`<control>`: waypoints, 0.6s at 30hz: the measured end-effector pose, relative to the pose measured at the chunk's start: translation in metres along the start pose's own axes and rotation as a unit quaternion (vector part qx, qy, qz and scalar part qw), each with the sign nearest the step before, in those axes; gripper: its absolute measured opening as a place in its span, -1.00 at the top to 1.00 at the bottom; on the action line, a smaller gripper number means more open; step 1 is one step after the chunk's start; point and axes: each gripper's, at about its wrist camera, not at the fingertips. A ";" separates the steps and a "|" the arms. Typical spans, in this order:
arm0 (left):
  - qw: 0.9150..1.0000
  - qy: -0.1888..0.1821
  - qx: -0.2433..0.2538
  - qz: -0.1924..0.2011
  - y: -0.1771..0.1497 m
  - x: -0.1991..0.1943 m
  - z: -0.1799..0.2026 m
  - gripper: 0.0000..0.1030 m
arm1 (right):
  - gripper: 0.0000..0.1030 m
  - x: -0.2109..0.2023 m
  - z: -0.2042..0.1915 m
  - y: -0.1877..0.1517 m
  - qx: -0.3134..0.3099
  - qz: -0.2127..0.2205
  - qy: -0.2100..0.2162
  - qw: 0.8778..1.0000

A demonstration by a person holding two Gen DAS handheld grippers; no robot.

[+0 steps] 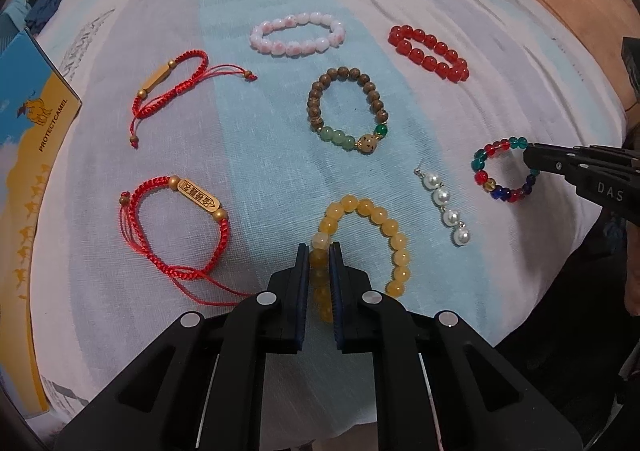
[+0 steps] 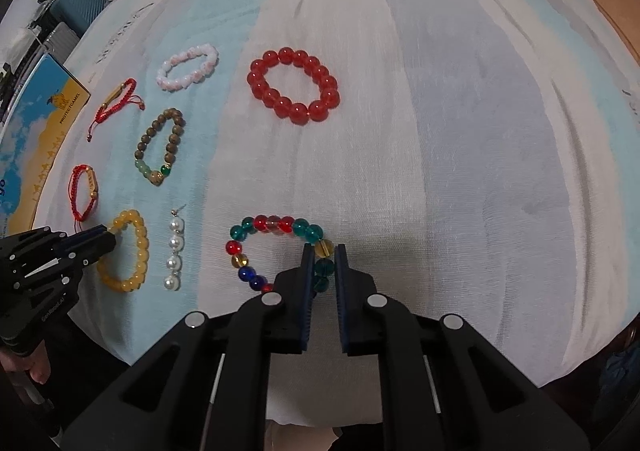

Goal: Organize jewelry
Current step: 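Close the right tool on the multicolour bracelet while the left tool grasps the yellow bracelet, then lift both bracelets and carry them with both tools into the white box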

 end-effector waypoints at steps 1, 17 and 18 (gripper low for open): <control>1.000 0.000 -0.001 0.001 0.000 -0.002 0.001 0.82 | 0.82 0.001 -0.001 -0.003 0.000 0.002 0.000 1.000; 1.000 0.008 -0.007 0.004 -0.002 -0.013 0.010 0.82 | 0.82 -0.022 -0.003 -0.008 -0.005 0.022 -0.003 1.000; 1.000 0.008 -0.007 0.004 -0.002 -0.015 0.011 0.82 | 0.82 -0.024 -0.004 -0.008 -0.005 0.023 -0.003 1.000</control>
Point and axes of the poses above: each gripper's, at about its wrist camera, not at the fingertips, and x roughly the way its jaws point, z to its right, y to its top, and after that the axes turned 7 degrees about -y, right-handed
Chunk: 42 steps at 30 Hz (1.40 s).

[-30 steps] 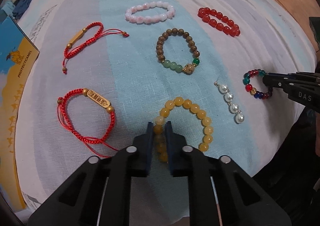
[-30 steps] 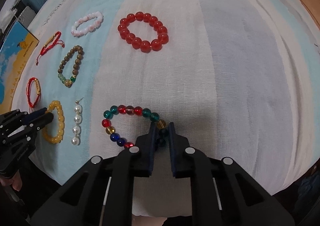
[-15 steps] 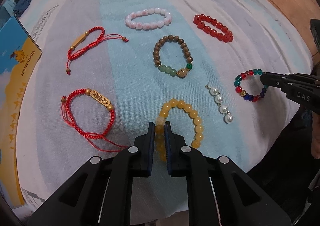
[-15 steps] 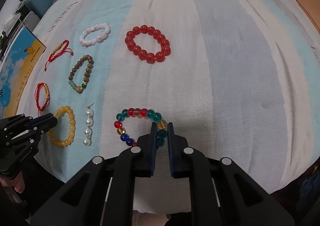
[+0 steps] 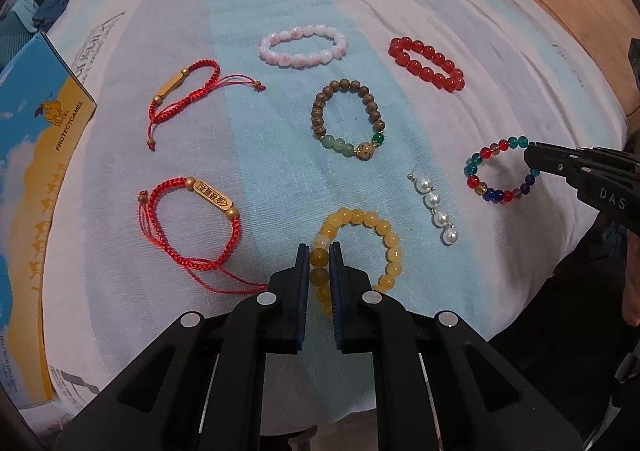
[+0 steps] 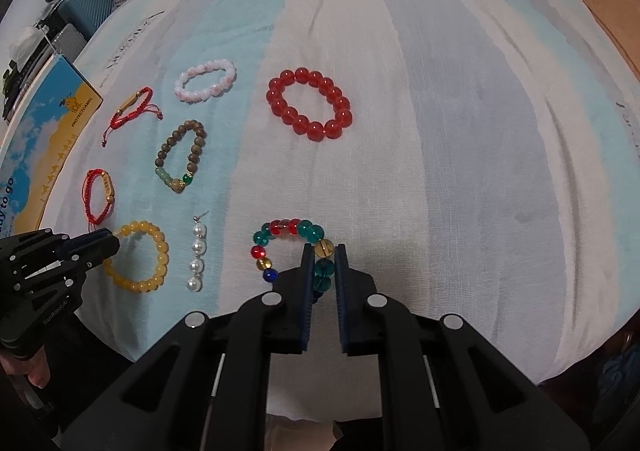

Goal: Organize jewelry
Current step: 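Lift both bracelets and carry them with both tools into the white box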

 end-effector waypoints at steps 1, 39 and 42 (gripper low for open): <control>1.000 0.000 0.000 0.001 0.001 -0.001 -0.001 0.82 | 0.82 -0.002 0.000 0.000 0.000 0.001 0.000 1.000; 0.995 0.037 -0.015 0.090 0.033 -0.092 0.004 0.83 | 0.82 -0.090 -0.026 0.028 -0.008 0.085 -0.006 0.996; 0.994 0.040 -0.019 0.098 0.033 -0.101 -0.001 0.82 | 0.82 -0.097 -0.035 0.031 -0.013 0.091 -0.005 0.996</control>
Point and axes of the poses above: each gripper's, at about its wrist camera, not at the fingertips, and x roughly the way its jaws point, z to its right, y to its top, and after that the axes turned 7 degrees about -y, right-handed
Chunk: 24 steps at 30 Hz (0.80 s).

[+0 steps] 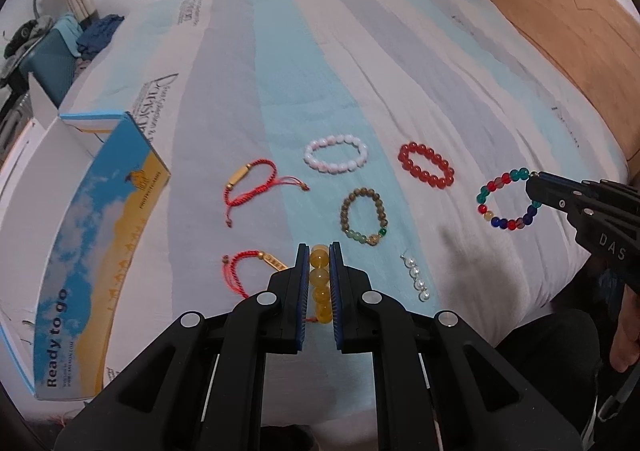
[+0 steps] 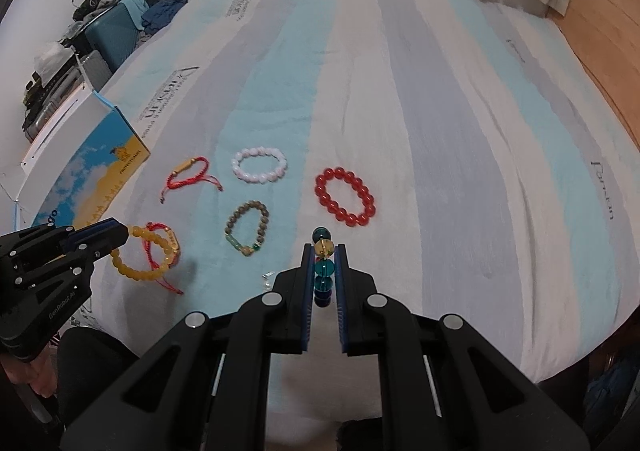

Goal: Organize jewelry
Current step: 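Lift both bracelets and carry them with both tools into the white box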

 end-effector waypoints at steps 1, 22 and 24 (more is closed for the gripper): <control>1.000 0.001 -0.001 0.002 0.000 -0.003 -0.001 0.82 | 0.82 -0.002 -0.002 0.001 -0.001 0.002 0.000 1.000; 0.996 0.043 -0.037 0.063 0.013 -0.083 -0.061 0.82 | 0.82 -0.063 -0.093 0.043 -0.057 0.063 0.022 0.996; 0.996 0.048 -0.043 0.067 0.012 -0.090 -0.070 0.82 | 0.82 -0.068 -0.105 0.046 -0.064 0.069 0.026 0.995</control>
Point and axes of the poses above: each gripper's, at about its wrist camera, not at the fingertips, and x roughly the way its jaws point, z to its right, y to its top, and after that the axes turned 7 degrees about -y, right-handed
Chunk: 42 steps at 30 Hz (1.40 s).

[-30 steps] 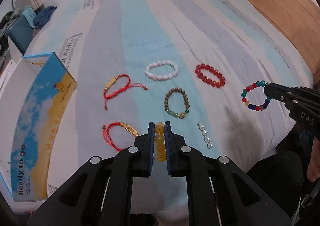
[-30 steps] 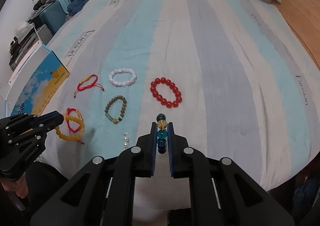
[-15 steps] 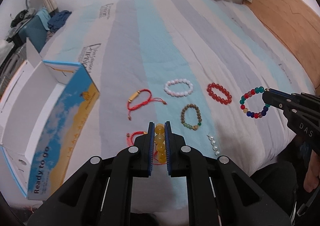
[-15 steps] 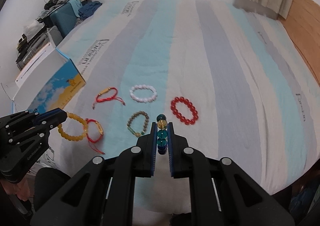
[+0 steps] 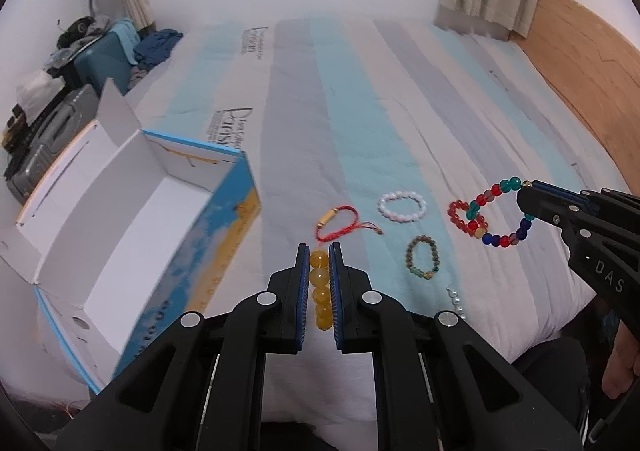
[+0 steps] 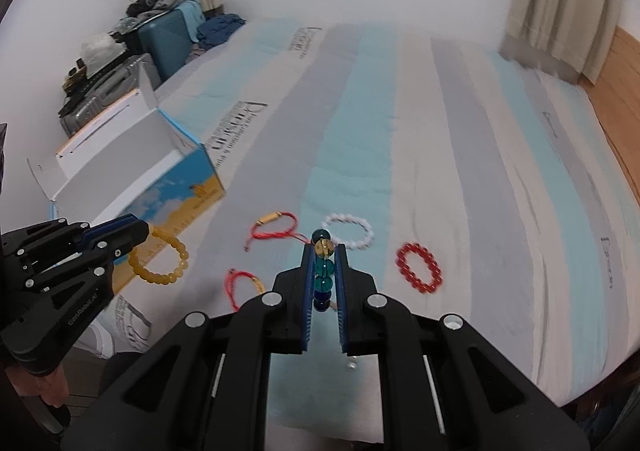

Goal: Organize jewelry
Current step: 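Lift both bracelets and carry them with both tools into the white box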

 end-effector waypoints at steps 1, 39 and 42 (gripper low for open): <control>1.000 0.003 -0.002 0.002 0.001 -0.003 -0.004 0.82 | 0.82 -0.001 -0.004 0.002 -0.002 0.002 0.002 1.000; 0.987 0.083 -0.139 0.008 -0.024 -0.037 -0.241 0.82 | 0.82 0.040 -0.272 0.079 -0.169 0.021 0.116 0.979; 0.985 0.085 -0.149 -0.002 -0.032 -0.028 -0.256 0.82 | 0.82 0.055 -0.288 0.076 -0.182 0.009 0.122 0.976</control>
Point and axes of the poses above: each gripper's, at about its wrist camera, not at the fingertips, and x roughly the way its jaws point, z to its right, y to its top, and after that the axes turned 7 degrees about -y, right-handed
